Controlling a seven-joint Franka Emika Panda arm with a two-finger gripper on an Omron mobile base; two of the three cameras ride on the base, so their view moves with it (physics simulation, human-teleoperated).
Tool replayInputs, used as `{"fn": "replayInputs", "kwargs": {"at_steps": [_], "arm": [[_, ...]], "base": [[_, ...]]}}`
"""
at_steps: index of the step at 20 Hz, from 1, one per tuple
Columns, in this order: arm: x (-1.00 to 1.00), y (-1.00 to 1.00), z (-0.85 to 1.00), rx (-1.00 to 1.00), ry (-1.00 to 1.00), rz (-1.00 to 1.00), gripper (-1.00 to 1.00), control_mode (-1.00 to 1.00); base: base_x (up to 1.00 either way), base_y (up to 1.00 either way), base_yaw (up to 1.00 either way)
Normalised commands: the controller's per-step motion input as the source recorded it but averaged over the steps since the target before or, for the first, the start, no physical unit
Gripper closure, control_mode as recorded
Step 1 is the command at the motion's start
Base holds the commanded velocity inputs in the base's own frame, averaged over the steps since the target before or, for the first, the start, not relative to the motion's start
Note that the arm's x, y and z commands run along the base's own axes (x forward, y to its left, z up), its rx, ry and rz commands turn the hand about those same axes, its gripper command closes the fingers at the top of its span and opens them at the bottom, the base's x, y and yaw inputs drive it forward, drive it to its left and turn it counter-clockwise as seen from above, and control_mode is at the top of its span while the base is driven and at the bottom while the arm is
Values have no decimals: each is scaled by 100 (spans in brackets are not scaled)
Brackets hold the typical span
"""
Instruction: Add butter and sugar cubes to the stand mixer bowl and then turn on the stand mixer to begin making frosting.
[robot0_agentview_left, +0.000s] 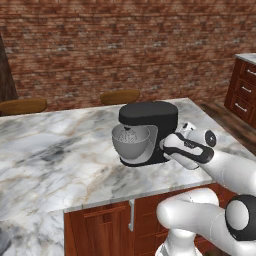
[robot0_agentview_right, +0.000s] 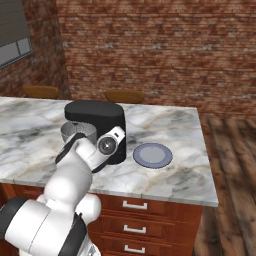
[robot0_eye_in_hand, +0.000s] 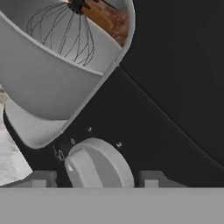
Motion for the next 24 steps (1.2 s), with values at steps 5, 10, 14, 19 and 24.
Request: {"fn": "replayInputs", "kwargs": {"at_steps": [5, 10, 14, 19, 24], "arm": [[0, 42, -75, -1, 0, -6, -100, -100], [0, 48, -55, 0, 1, -10, -100, -100], [-37, 49, -5, 0, 10, -22, -100, -100], [-40, 34, 8, 0, 21, -29, -100, -100], [-8, 12, 0, 0, 22, -34, -100, -100]], "base": [[0, 0, 0], [0, 0, 0], [0, 0, 0], [0, 0, 0], [0, 0, 0]]}}
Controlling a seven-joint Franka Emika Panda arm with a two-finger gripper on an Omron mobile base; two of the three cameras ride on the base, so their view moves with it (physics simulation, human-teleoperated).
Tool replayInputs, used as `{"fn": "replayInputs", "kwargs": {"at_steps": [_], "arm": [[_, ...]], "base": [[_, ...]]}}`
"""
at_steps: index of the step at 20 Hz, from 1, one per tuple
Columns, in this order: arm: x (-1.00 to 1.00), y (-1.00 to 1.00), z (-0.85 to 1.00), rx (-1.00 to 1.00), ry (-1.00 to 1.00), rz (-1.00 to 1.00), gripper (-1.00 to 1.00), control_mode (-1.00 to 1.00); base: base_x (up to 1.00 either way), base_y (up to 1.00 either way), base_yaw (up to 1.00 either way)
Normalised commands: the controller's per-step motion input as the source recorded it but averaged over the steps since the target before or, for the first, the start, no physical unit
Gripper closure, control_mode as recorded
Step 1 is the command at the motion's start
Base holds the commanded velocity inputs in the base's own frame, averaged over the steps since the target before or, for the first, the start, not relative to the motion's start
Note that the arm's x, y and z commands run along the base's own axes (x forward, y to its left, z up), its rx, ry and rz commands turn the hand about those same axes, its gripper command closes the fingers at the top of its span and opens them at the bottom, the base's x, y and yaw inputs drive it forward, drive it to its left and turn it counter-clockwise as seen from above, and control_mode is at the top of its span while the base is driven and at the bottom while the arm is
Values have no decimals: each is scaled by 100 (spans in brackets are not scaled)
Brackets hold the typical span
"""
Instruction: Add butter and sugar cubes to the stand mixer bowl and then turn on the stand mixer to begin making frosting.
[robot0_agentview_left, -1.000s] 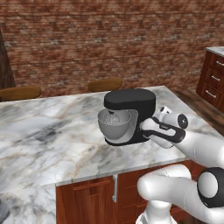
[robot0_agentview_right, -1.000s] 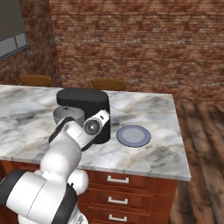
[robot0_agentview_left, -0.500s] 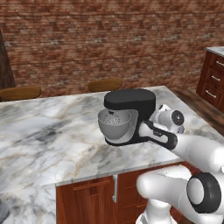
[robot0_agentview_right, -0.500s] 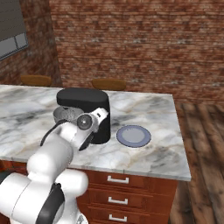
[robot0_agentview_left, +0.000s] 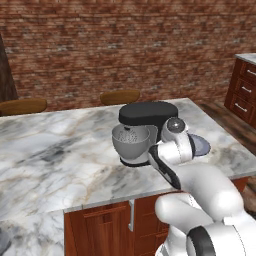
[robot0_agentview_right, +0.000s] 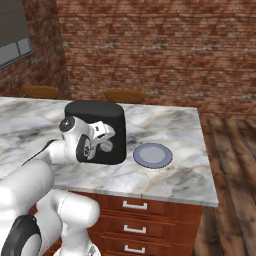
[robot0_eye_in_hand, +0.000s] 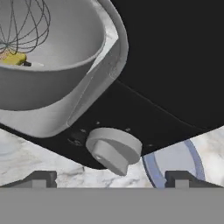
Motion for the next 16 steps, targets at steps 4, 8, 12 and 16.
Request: {"fn": "replayInputs", "kwargs": {"at_steps": [4, 8, 12, 16], "arm": [[0, 0, 0, 0, 23, -37, -100, -100], [0, 0, 0, 0, 25, -33, -100, -100], [0, 0, -5, -1, 13, -21, -100, -100], [-8, -12, -13, -4, 1, -2, -100, -100]], "base": [[0, 0, 0], [0, 0, 0], [0, 0, 0], [0, 0, 0]]}}
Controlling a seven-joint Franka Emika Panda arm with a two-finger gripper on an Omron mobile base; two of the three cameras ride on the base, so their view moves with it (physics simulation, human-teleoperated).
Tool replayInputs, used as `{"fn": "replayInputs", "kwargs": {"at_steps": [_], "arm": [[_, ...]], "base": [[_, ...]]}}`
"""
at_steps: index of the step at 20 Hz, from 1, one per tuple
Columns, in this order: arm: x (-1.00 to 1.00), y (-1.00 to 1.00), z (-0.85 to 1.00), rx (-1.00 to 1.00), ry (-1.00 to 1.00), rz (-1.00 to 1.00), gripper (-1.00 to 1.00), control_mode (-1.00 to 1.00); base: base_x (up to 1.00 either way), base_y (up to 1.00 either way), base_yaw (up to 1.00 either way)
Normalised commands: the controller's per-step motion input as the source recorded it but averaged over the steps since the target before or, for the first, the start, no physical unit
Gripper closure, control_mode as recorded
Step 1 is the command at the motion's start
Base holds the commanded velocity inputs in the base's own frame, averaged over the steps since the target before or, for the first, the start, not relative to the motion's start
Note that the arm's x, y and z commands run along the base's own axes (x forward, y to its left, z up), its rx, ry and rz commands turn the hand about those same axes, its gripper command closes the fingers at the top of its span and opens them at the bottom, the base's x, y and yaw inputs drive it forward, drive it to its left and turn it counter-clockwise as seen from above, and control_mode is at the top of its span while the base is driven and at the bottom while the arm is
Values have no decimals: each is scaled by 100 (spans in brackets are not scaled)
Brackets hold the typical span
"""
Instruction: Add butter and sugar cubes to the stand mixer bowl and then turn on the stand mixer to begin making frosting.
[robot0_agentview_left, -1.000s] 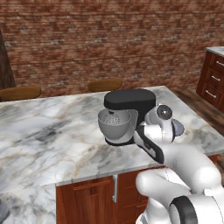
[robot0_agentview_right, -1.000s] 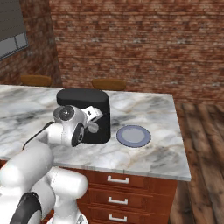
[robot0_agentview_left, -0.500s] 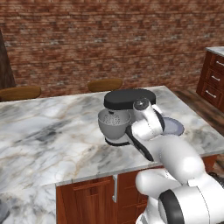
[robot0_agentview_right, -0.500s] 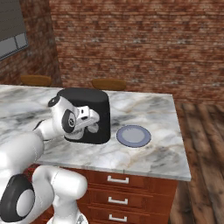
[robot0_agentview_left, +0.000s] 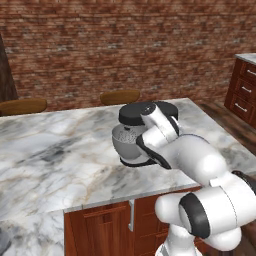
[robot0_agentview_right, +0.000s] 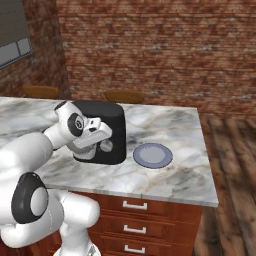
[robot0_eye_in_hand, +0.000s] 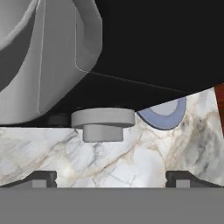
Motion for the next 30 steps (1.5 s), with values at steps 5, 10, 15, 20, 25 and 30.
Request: {"fn": "replayInputs", "kwargs": {"at_steps": [5, 10, 15, 20, 25, 30], "arm": [[-42, -33, -25, -3, 0, 6, -100, -100], [-12, -15, -16, 0, 0, 8, -100, -100], [11, 0, 0, 0, 0, 11, -100, -100], [28, 0, 0, 0, 0, 10, -100, -100], [11, 7, -7, 0, 0, 5, -100, -100], [13, 13, -22, 0, 0, 2, -100, -100]], "base": [[0, 0, 0], [0, 0, 0], [0, 0, 0], [0, 0, 0], [0, 0, 0], [0, 0, 0]]}}
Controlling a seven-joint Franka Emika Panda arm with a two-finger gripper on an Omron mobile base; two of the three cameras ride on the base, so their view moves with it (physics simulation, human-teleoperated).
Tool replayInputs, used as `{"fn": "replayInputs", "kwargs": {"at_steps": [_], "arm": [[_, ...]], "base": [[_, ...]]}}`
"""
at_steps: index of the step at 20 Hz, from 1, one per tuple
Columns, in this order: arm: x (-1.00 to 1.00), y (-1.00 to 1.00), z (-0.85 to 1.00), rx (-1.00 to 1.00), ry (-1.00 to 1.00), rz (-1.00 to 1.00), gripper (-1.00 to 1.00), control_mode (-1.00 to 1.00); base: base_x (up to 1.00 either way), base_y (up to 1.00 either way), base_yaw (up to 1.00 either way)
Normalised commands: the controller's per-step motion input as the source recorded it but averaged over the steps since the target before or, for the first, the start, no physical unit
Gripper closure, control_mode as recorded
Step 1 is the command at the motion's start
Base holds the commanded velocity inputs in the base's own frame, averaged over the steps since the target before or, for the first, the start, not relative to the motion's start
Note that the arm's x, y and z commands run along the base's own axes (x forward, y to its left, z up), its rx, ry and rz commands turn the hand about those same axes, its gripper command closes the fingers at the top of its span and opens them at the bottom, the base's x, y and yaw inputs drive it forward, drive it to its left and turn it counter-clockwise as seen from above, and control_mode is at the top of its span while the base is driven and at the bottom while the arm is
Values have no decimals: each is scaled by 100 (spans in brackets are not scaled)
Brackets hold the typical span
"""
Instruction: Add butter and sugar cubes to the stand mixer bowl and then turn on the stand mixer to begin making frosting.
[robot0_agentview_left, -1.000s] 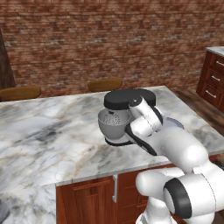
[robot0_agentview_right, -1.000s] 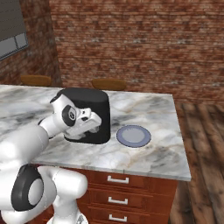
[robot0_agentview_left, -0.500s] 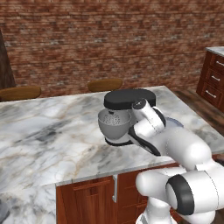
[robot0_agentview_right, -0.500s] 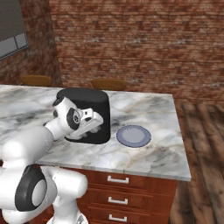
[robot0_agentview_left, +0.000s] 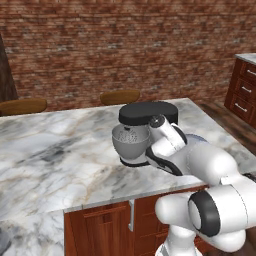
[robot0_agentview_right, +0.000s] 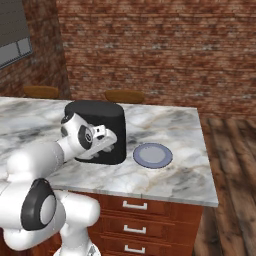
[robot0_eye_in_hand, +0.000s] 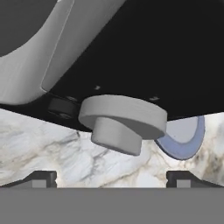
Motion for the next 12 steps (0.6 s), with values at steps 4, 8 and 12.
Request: {"fn": "replayInputs", "kwargs": {"at_steps": [4, 8, 12], "arm": [[32, 6, -9, 0, -2, 2, -100, -100], [47, 0, 0, 0, -2, 0, -100, -100], [34, 2, 0, 0, -2, 0, -100, -100]], "base": [[0, 0, 0], [0, 0, 0], [0, 0, 0]]}}
